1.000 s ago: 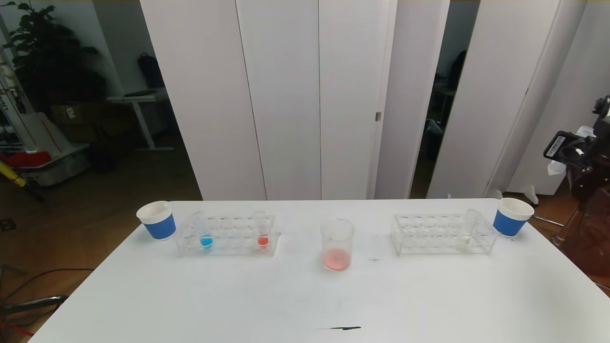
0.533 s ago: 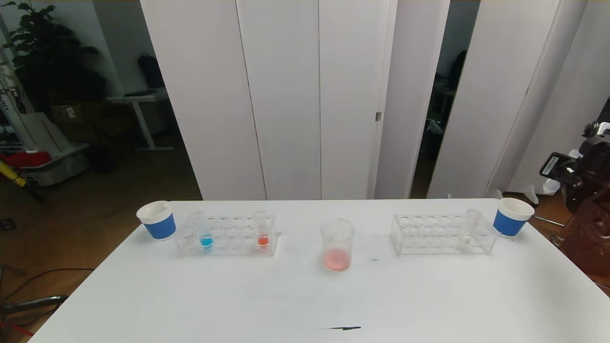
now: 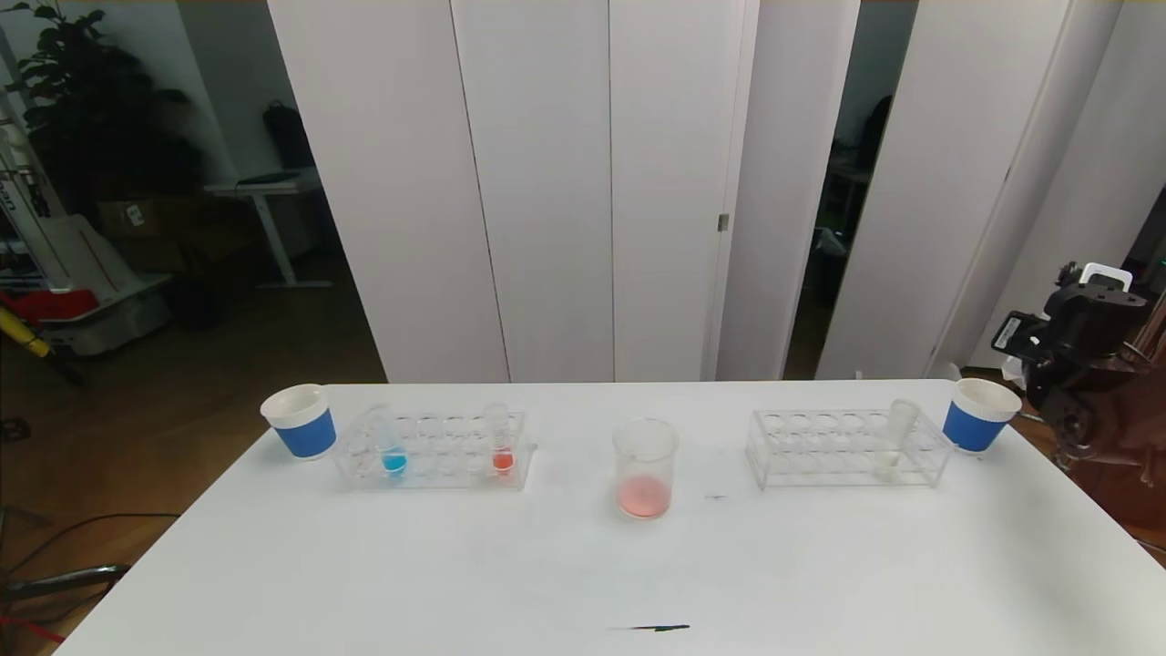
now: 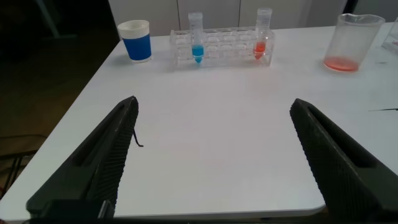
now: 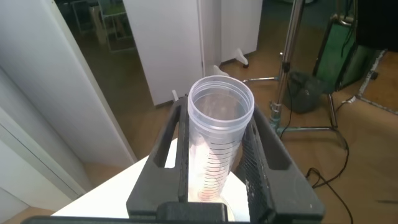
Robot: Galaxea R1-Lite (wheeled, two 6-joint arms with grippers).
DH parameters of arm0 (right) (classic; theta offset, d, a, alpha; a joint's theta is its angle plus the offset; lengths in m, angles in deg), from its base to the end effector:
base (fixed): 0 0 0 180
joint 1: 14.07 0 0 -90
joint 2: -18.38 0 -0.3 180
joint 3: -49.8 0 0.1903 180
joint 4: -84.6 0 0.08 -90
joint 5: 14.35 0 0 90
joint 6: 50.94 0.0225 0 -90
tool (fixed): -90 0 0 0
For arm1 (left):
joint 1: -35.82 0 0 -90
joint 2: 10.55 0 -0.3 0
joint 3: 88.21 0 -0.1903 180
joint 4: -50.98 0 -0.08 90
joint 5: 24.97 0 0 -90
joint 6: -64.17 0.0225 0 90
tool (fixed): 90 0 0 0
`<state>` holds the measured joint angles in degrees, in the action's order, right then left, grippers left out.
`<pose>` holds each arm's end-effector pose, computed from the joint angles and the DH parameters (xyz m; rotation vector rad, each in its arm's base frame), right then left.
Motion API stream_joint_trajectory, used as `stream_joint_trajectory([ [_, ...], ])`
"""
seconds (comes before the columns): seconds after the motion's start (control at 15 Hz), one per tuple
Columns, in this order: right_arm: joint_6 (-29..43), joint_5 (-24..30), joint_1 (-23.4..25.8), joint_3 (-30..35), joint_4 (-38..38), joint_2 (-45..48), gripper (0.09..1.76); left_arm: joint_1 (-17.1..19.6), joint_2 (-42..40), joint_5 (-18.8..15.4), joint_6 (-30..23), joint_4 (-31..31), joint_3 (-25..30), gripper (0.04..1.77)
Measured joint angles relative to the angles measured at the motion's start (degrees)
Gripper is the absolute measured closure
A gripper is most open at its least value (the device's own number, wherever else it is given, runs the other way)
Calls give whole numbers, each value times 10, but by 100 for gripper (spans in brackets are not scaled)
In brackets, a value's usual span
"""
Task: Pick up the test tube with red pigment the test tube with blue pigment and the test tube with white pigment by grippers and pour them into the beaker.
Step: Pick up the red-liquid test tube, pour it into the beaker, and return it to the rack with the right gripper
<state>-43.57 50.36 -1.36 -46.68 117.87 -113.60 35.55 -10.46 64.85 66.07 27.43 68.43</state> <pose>0.4426 -0.1097 0.1086 0.1195 -0.0033 -0.6647 -0.0227 0.0000 0.0752 0.0332 0.0048 -0.0079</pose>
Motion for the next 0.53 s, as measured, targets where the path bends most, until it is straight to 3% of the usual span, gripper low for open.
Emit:
stream_joint_trajectory([
  [0.53,-2,-9,-22,16,4,-51,127,0,0,0,0,0,0,7],
])
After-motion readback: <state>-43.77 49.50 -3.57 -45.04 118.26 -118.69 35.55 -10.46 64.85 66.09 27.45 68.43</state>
